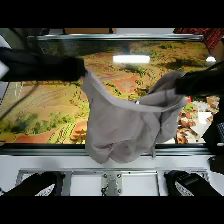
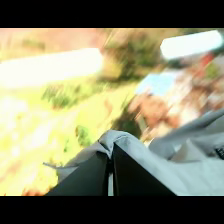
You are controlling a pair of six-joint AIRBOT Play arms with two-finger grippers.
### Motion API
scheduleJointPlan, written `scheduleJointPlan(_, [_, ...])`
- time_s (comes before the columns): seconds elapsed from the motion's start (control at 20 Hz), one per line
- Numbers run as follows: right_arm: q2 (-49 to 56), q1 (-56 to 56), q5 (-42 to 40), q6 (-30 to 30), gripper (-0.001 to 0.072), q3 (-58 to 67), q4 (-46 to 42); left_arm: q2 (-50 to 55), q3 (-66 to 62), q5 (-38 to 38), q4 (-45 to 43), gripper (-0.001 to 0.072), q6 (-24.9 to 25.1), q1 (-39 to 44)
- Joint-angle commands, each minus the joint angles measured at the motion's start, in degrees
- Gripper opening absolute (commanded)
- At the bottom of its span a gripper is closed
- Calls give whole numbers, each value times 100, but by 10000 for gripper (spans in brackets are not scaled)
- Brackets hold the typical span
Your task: Fold the clothes and pants, and hang the long-sleeved shirts on hangers.
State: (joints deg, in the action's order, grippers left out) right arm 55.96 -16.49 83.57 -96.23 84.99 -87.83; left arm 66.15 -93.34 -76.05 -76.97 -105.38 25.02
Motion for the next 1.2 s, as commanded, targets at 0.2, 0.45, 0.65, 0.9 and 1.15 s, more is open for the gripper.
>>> scheduleJointPlan(0.2, [732,4,-2138,-219,18,-3368,39,651,3230,907,413,14,66,297])
scheduleJointPlan(0.45, [1169,4,-2177,-109,448,-3366,437,1071,3370,981,649,14,254,634])
scheduleJointPlan(0.65, [973,2,-1845,-109,447,-3368,411,1058,3370,949,647,14,354,629])
scheduleJointPlan(0.9, [887,-9,-1735,-116,448,-3591,413,1058,3370,964,649,14,365,629])
scheduleJointPlan(1.15, [846,2,-2229,-114,4,-3904,297,1043,3370,957,640,14,518,627])
